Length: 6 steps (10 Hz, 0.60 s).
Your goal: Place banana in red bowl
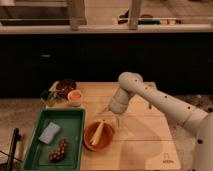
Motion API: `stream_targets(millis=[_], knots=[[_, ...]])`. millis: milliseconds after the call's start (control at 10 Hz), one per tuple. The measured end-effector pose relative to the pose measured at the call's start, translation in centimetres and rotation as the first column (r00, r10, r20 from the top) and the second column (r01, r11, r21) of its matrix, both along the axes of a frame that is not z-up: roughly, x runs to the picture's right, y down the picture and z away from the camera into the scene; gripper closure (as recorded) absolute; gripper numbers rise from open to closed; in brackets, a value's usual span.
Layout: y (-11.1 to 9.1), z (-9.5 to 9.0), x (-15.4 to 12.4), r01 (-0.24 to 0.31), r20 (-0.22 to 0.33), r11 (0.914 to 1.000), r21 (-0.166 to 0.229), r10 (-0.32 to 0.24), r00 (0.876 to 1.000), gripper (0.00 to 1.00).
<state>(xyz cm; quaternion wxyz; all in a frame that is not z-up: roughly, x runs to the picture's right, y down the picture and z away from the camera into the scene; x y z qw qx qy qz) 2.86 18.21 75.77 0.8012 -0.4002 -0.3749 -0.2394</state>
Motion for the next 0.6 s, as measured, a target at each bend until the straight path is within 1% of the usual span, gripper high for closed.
stream_targets(millis=[400,600], knots=[[-0.04,-0.08,0.26,-0.008,0.016,1.0,0.002,0.008,1.0,0.2],[0.02,-0.26,0.36,0.006,0.015,0.9994,0.035,-0.007,1.0,0.2]])
